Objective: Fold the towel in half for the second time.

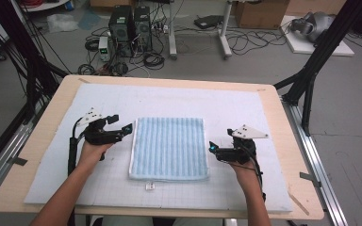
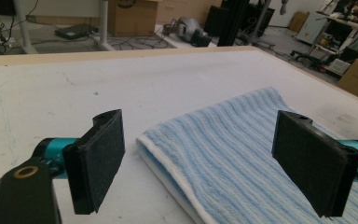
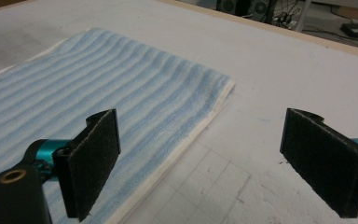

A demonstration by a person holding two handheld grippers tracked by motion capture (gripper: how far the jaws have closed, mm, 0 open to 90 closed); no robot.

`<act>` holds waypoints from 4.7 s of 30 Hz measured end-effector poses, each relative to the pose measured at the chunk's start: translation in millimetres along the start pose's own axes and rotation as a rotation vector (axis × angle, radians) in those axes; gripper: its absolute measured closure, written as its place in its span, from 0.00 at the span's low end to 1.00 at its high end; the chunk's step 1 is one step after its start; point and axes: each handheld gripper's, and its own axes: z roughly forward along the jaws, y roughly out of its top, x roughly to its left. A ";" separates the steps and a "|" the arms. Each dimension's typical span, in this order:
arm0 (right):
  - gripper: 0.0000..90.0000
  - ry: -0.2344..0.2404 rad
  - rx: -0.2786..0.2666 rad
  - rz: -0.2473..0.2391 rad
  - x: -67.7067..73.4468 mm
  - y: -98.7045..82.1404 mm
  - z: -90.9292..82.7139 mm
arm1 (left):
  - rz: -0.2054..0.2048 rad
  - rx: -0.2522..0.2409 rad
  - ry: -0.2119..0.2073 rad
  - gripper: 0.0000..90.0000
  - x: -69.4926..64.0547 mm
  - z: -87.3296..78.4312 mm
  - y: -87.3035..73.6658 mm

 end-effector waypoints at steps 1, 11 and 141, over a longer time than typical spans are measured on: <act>0.12 -0.001 0.007 -0.003 0.2 -0.6 0.1 | 0.002 0.010 0.014 0.20 0.8 2.0 1.3; 0.12 0.010 0.023 0.000 1.0 -2.3 2.6 | 0.019 0.142 0.070 0.25 15.3 32.2 9.0; 0.91 0.093 0.013 -0.097 5.7 44.8 39.8 | 0.122 0.038 -0.148 0.96 -16.5 6.2 11.3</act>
